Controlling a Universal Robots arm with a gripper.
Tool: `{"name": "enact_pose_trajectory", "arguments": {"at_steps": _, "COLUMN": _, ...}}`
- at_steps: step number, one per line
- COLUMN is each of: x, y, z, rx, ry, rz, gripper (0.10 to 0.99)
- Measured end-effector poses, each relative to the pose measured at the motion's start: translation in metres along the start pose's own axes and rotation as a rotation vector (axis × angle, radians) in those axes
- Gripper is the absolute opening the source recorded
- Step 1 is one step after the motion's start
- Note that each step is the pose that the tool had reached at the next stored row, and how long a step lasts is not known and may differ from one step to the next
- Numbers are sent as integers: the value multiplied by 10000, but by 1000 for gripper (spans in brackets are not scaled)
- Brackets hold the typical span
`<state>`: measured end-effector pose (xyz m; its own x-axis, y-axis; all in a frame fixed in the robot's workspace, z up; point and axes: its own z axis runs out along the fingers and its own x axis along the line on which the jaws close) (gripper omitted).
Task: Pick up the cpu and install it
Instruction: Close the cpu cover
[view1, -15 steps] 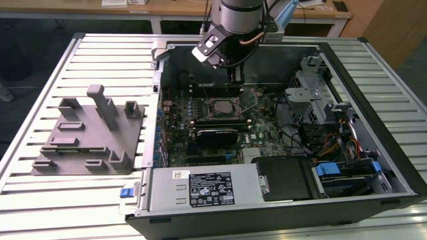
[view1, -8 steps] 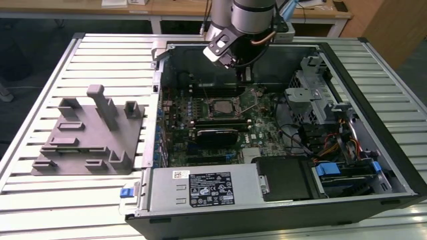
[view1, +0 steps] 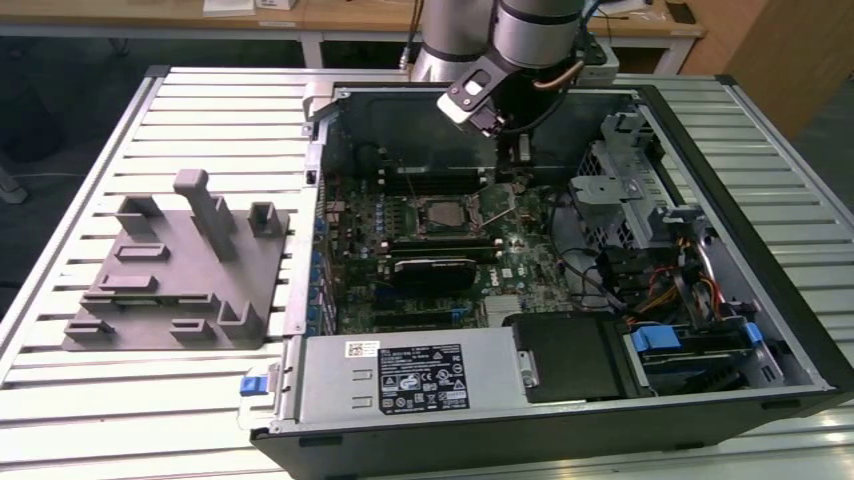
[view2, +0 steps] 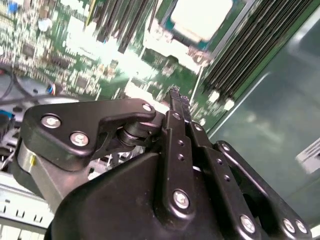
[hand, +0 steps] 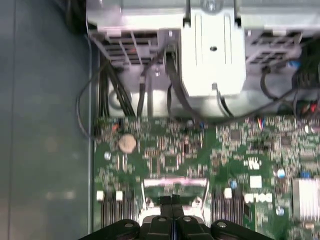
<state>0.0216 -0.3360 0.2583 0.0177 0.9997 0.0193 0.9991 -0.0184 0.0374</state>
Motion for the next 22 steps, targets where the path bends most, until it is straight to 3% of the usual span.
{"name": "enact_pose_trajectory", "arguments": {"at_steps": 8, "x": 9, "y": 281, "z": 17, "rx": 1, "ry": 3, "rz": 1, "gripper": 106}}
{"name": "enact_pose_trajectory", "arguments": {"at_steps": 22, "x": 5, "y": 313, "z": 230, "rx": -3, "ry": -111, "rz": 87, "gripper": 106}}
